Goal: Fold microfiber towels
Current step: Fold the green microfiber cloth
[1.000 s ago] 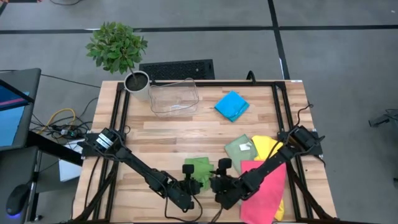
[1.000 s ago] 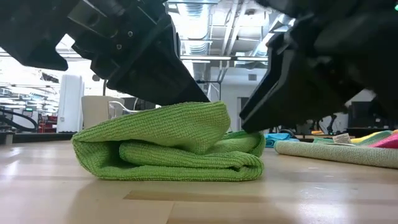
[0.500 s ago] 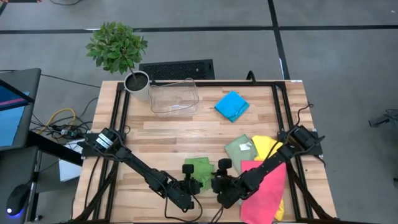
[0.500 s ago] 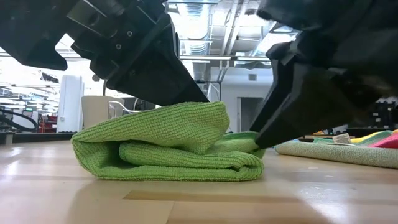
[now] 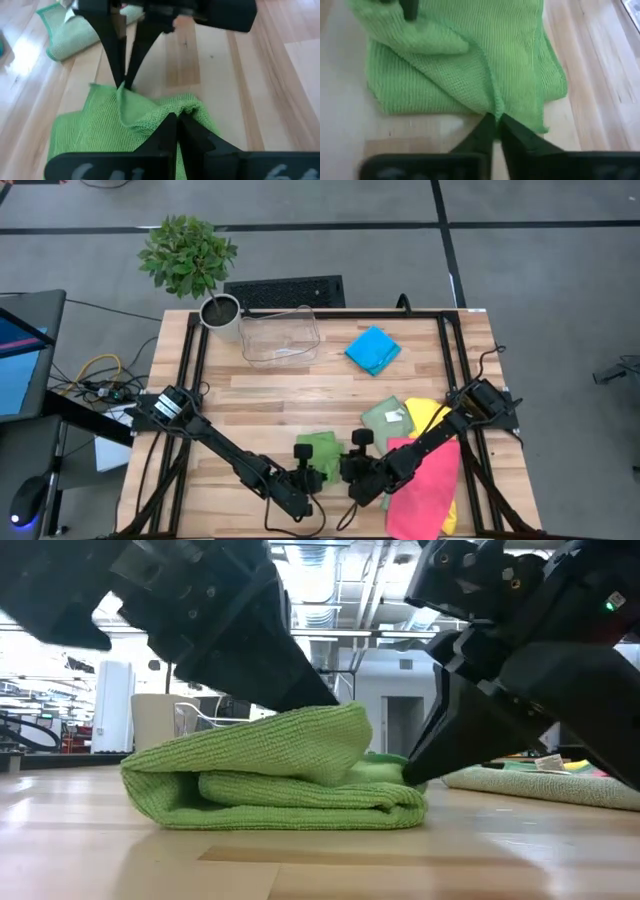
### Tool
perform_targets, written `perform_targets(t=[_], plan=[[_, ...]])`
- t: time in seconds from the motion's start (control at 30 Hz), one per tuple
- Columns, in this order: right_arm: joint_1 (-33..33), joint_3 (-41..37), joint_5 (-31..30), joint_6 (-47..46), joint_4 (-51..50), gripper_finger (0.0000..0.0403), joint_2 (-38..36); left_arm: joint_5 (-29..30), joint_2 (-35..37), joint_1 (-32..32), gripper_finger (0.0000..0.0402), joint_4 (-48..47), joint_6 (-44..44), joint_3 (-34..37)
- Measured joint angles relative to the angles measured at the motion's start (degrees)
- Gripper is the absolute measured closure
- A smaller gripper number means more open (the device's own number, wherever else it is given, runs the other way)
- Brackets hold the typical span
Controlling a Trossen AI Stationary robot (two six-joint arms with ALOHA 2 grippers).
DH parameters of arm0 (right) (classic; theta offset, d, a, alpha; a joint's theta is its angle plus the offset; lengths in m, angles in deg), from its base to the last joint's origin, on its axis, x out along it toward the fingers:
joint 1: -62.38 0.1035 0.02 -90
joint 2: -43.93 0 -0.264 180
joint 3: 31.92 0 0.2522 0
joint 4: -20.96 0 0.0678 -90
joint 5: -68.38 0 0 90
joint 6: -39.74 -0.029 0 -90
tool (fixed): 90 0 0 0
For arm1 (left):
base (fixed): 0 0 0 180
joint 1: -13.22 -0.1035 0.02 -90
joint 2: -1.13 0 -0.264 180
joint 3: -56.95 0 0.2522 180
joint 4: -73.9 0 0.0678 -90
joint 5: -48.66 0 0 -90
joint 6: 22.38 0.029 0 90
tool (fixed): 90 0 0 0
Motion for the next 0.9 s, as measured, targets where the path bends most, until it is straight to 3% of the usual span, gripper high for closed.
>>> perform_targets(t=[0.07, 0.2, 0.37, 0.63, 0.9], plan=[[-0.76, 0.5, 0.31, 1.07, -0.54, 0.0388, 0.0, 0.1, 0.02, 0.0, 0.0401, -1.16, 0.86, -1.35], [-2.93, 2.18, -1.56, 3.73, -1.09, 0.0376, 0.0, 2.07, 0.02, 0.06, 0.0401, -8.16, 1.36, -5.3], [-5.76, 5.88, -3.06, 12.53, -1.66, 0.0394, 0.0, 2.46, 0.07, 0.45, 0.0401, -17.53, -0.26, -9.09], [-10.95, 8.06, -3.3, 24.82, 4.99, 0.0385, -0.02, 5.74, 0.07, 1.51, 0.0401, -23.39, -4.89, -9.74], [-11.86, 8.08, 0.58, 22.5, 3.34, 0.0383, -0.02, 4.25, 0.04, 1.25, 0.0401, -23.99, -5.48, -9.74]])
